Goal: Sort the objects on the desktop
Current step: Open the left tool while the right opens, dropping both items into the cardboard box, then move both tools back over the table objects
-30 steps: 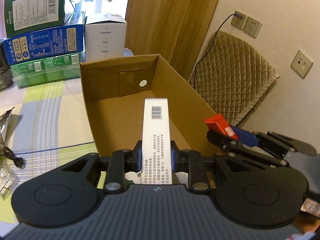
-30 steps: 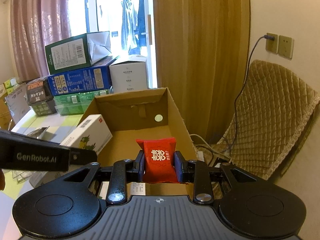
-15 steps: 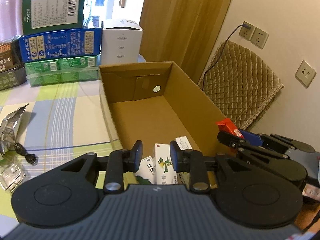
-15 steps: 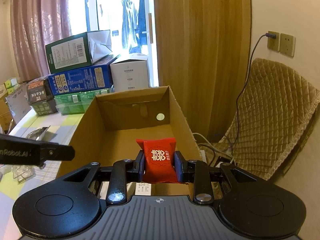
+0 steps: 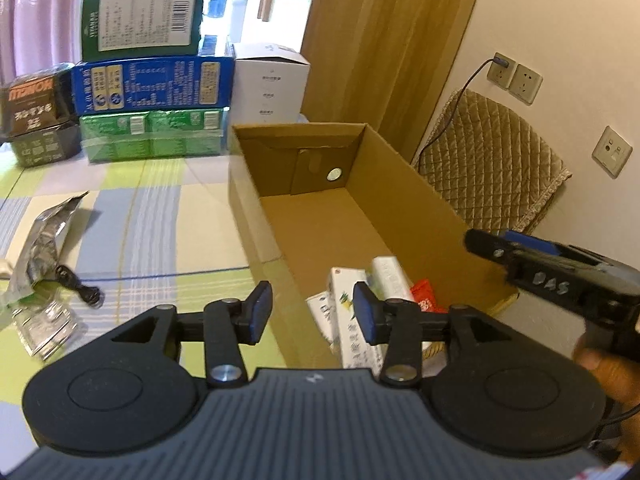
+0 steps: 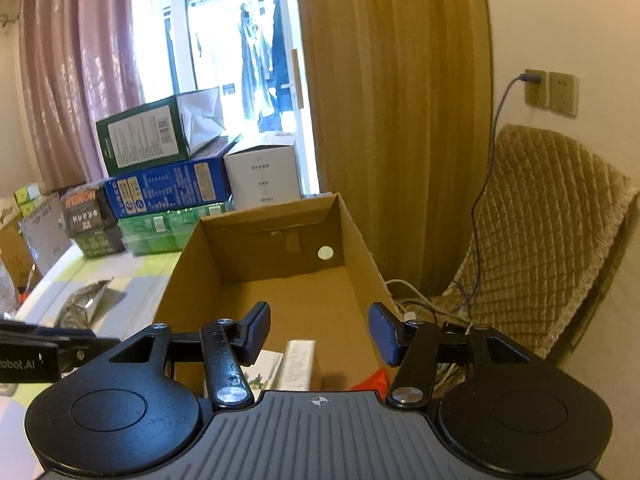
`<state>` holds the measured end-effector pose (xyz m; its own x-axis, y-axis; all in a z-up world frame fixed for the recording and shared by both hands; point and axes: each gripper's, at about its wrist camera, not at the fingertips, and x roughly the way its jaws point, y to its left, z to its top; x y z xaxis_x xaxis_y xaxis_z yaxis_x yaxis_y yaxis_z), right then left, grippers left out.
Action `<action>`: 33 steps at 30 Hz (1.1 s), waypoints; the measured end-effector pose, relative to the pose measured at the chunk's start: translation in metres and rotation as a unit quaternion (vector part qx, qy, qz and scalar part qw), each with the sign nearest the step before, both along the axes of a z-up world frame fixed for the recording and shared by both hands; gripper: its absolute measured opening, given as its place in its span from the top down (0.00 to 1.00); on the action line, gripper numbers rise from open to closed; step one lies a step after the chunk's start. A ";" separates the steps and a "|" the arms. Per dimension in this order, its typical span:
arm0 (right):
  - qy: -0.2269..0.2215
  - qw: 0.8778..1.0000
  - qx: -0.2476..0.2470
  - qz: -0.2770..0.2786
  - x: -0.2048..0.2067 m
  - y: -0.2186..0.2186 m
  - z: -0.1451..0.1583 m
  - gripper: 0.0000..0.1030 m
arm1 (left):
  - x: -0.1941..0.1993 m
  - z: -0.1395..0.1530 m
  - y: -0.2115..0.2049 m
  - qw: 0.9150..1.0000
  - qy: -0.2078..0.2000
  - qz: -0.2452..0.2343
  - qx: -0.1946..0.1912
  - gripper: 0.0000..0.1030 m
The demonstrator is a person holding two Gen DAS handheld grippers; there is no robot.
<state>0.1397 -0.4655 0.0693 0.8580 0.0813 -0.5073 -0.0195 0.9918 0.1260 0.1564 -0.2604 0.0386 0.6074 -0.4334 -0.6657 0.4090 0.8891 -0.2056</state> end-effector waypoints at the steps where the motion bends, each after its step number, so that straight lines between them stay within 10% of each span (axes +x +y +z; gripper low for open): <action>1: 0.000 1.000 0.003 -0.003 -0.005 0.000 0.001 0.47 | -0.003 -0.001 0.004 1.000 0.001 0.002 -0.001 0.61; 17: 0.038 0.999 0.017 0.030 -0.087 0.066 -0.007 0.09 | -0.047 -0.009 0.093 0.999 0.013 0.051 0.001 0.31; 33: 0.075 0.990 -0.002 0.119 -0.104 0.151 -0.029 0.02 | -0.084 -0.025 0.203 0.990 0.012 0.134 0.033 0.02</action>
<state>0.0362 -0.3149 0.0407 0.7298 0.2694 -0.6284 -0.2335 0.9620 0.1413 0.0722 -0.0573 0.0138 0.6790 -0.2137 -0.7024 0.1524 0.9769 -0.1499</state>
